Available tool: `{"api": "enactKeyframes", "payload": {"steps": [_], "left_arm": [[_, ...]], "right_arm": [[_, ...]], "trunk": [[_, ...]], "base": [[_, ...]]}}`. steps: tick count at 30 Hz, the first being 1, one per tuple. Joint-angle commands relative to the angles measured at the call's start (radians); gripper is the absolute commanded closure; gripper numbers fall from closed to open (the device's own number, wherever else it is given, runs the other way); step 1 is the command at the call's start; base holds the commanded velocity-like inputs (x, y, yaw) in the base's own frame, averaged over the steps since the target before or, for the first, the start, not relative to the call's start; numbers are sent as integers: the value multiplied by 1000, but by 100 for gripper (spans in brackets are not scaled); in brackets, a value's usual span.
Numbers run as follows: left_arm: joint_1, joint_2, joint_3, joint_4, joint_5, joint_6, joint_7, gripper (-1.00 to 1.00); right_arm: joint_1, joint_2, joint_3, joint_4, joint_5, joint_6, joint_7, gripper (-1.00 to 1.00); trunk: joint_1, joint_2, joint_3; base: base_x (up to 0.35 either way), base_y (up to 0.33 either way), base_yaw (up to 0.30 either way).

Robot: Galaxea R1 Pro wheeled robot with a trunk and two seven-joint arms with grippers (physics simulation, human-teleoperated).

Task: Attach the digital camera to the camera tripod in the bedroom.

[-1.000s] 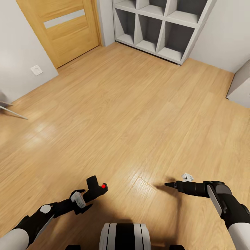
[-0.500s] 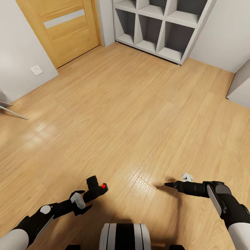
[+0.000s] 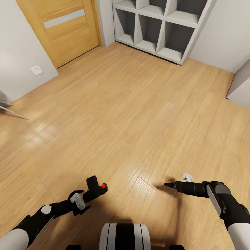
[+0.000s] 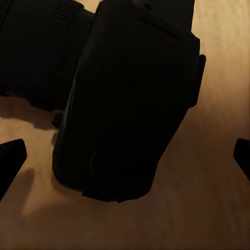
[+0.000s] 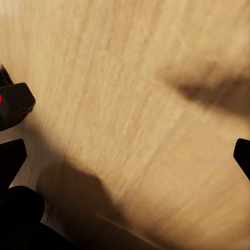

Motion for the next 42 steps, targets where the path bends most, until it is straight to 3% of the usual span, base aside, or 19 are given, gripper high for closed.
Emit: {"api": "enactKeyframes", "payload": {"steps": [1,42], "left_arm": [[-1,0,0,-2,-10,-5,4,-100],[0,2,1,11,-12,-5,19,-100]], "right_arm": [[0,0,-1,0,-8,8,-2,-100],[0,2,4,0,-3,-2,-5,-100]], "trunk": [[0,0,-1],[0,0,-1]], "base": [[0,0,0],[0,0,-60]]}}
